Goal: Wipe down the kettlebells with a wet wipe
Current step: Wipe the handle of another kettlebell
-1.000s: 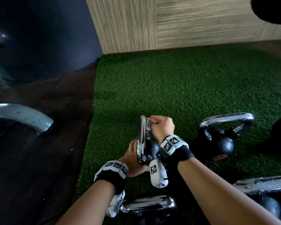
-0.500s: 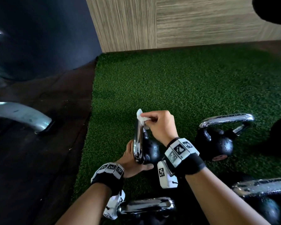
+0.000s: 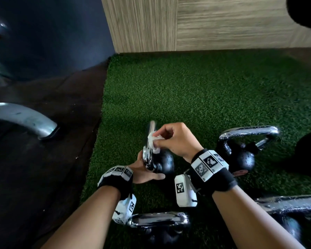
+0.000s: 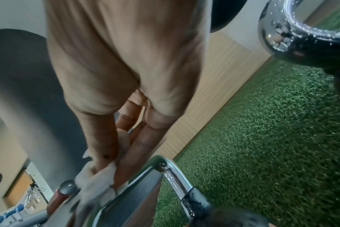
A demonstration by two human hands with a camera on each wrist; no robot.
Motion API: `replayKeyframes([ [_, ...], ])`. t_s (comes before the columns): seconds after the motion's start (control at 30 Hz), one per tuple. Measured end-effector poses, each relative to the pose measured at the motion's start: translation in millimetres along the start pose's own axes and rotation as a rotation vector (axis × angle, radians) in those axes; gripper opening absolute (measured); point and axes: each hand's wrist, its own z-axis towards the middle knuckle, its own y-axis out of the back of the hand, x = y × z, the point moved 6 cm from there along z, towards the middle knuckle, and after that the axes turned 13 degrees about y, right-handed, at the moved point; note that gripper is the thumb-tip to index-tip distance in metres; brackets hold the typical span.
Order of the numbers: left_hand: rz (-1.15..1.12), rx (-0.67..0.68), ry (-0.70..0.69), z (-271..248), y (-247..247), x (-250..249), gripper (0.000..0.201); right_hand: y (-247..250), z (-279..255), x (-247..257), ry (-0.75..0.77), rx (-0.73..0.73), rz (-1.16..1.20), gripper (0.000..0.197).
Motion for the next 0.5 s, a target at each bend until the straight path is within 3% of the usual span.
replayKeyframes([
  [0.13, 0.115, -0.014, -0.109, -10.1, 4.0, -12.6, 0.082, -13.0, -11.1, -0.1, 0.039, 0.182, 0.003, 0.022],
  [0.37, 0.129, -0.072, -0.280, -22.5, 15.2, -27.4, 0.062, -21.1, -10.6, -10.0, 0.045, 0.270, 0.007, 0.023],
  [0.43, 0.072, -0.008, -0.310, -24.8, 15.5, -27.3, 0.052, -27.7, -16.4, -14.6, 0.026, 0.334, 0.001, 0.023],
  [0.5, 0.044, 0.057, -0.313, -28.1, 14.1, -26.4, 0.056, -29.4, -17.9, -18.8, 0.014, 0.348, 0.007, 0.024],
])
